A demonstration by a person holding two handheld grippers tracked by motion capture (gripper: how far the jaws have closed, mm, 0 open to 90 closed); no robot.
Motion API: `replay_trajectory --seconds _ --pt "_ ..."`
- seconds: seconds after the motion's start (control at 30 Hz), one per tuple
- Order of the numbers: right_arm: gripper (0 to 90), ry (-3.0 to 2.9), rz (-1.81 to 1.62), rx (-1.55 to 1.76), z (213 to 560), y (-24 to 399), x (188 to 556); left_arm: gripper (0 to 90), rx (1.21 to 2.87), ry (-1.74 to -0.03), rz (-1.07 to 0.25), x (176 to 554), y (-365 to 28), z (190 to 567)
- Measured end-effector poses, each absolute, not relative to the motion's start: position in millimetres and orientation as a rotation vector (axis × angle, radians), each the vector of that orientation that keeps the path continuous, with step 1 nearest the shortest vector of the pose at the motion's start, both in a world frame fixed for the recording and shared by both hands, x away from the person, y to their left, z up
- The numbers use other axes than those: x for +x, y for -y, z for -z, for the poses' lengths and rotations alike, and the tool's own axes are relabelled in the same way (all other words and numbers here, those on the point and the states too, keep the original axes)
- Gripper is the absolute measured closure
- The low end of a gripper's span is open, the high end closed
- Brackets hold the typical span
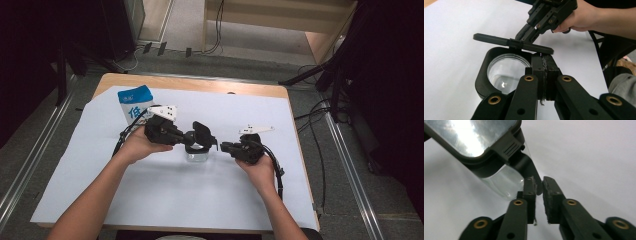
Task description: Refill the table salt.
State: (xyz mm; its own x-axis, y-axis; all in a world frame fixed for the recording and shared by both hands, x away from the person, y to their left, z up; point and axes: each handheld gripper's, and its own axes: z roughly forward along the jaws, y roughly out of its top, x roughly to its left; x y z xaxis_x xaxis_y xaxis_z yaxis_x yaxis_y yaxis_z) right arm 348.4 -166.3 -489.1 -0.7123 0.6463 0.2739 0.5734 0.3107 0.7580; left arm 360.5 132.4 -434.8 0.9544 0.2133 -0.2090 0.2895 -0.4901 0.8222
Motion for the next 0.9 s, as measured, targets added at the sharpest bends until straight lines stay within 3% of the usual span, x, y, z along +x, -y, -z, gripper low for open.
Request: replay_trajectory --seconds 0.9 --pt "90.0 -2.496 -1.361 1.167 490 156 355 90.0 2.096 -0.443 0.106 369 -91 427"
